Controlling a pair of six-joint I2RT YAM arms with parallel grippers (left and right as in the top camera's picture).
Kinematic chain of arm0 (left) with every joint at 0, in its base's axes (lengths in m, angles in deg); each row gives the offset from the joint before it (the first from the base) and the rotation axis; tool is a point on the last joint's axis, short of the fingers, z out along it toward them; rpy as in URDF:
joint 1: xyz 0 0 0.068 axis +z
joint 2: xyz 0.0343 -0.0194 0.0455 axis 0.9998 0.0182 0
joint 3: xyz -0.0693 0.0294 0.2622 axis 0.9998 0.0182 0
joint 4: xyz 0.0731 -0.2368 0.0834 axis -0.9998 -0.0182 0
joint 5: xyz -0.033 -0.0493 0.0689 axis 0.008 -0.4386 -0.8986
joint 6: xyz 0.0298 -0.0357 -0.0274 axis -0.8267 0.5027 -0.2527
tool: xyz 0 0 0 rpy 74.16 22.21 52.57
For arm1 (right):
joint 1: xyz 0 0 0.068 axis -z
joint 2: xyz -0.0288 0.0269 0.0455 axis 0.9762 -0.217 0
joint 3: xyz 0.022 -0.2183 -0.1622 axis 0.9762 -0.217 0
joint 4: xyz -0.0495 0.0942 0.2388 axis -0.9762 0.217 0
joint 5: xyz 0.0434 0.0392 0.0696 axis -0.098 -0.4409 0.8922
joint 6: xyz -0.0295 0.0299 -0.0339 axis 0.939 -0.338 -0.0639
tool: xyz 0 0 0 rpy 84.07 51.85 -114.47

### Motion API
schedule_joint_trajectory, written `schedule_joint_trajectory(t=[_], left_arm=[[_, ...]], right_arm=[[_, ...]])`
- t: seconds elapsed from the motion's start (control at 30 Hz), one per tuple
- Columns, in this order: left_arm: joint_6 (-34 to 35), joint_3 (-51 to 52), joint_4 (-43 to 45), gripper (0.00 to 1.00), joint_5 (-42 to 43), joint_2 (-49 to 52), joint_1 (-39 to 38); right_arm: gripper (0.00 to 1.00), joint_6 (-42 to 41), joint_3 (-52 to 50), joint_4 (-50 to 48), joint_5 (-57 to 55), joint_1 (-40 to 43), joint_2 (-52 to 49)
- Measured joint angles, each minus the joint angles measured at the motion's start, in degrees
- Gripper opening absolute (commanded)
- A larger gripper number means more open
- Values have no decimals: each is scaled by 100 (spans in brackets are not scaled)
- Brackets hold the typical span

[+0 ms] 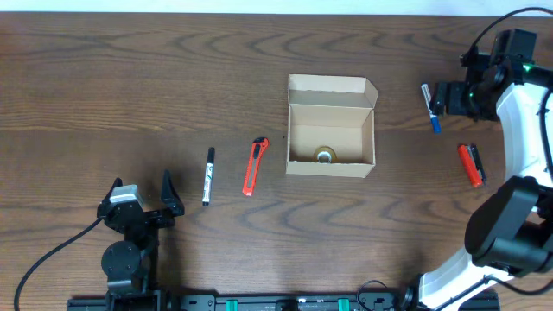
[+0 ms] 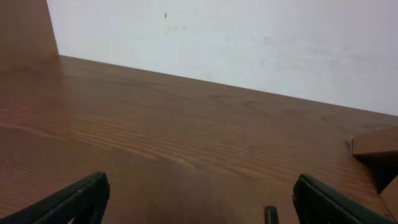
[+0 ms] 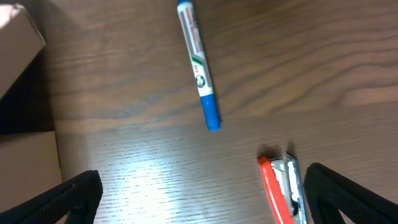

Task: Pack container
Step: 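Move the right gripper over the blue-capped whiteboard marker, then lower the right gripper and grasp the whiteboard marker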

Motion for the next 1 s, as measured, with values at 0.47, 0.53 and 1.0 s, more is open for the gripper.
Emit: schedule_joint_trajectory(t=[0.47, 0.53, 1.0], left_arm=[[0, 0, 0, 95, 0, 0, 0], [0, 0, 0, 95, 0, 0, 0], [0, 0, 0, 95, 0, 0, 0]], right_arm=[[99, 15, 157, 109, 271, 0, -1274], [98, 17, 398, 184, 280, 0, -1283], [98, 127, 1781, 592, 428, 0, -2055]])
